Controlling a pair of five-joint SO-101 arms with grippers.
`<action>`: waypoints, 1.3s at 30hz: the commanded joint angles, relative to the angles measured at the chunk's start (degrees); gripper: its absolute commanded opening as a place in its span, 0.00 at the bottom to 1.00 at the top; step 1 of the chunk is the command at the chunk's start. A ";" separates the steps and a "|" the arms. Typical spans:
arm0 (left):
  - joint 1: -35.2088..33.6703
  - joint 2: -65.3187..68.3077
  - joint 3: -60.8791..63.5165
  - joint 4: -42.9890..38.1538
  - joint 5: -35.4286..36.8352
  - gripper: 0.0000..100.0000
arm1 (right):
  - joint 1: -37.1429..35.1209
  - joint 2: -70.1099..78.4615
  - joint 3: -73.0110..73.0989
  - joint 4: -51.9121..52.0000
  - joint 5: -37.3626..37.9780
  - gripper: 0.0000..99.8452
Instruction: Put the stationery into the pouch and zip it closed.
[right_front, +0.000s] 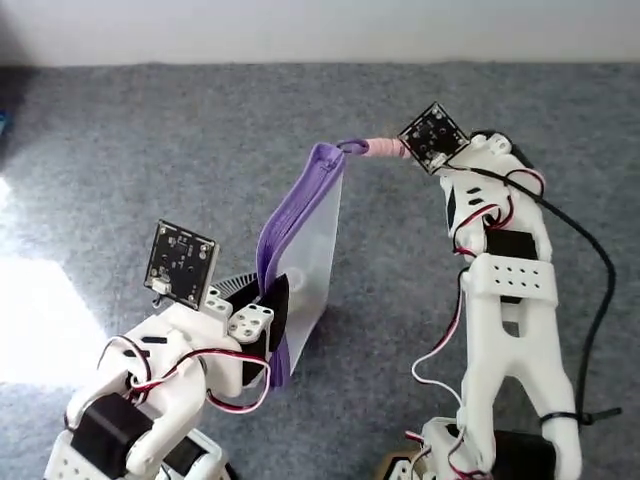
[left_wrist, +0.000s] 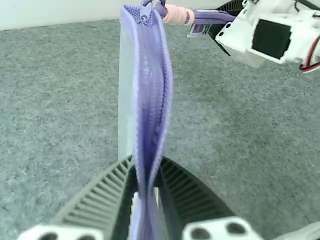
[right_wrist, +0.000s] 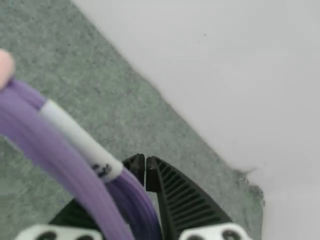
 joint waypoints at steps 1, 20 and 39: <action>-1.67 -0.53 -0.22 0.26 -0.35 0.20 | 0.04 -3.56 -3.34 6.20 0.35 0.01; -32.62 -0.44 -0.92 0.70 -0.09 0.36 | -1.19 -11.12 -3.25 31.87 -16.00 0.01; -59.60 -0.97 -1.36 0.70 -0.26 0.36 | -0.92 -37.93 -3.25 57.19 -31.38 0.01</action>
